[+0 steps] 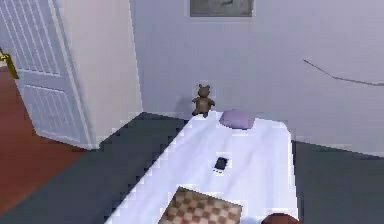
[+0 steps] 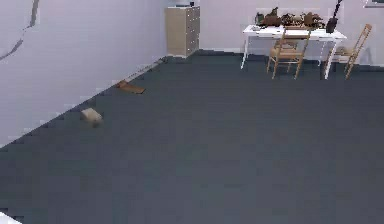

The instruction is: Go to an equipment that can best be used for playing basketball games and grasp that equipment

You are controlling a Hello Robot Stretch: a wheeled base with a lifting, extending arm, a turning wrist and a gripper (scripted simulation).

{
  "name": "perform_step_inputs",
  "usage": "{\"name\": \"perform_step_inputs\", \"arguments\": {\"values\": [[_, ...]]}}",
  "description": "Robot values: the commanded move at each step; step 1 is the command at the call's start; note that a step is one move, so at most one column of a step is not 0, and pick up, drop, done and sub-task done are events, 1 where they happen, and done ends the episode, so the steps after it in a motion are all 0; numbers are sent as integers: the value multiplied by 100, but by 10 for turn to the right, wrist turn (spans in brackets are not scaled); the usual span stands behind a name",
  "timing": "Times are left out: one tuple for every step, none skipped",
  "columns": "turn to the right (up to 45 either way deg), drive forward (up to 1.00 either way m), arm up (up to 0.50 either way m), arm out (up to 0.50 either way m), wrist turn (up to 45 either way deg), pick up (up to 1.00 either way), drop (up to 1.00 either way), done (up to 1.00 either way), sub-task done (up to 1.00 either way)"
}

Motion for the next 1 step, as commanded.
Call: {"name": "perform_step_inputs", "arguments": {"values": [[-450,0,0,0,0,0,0,0,0]]}}
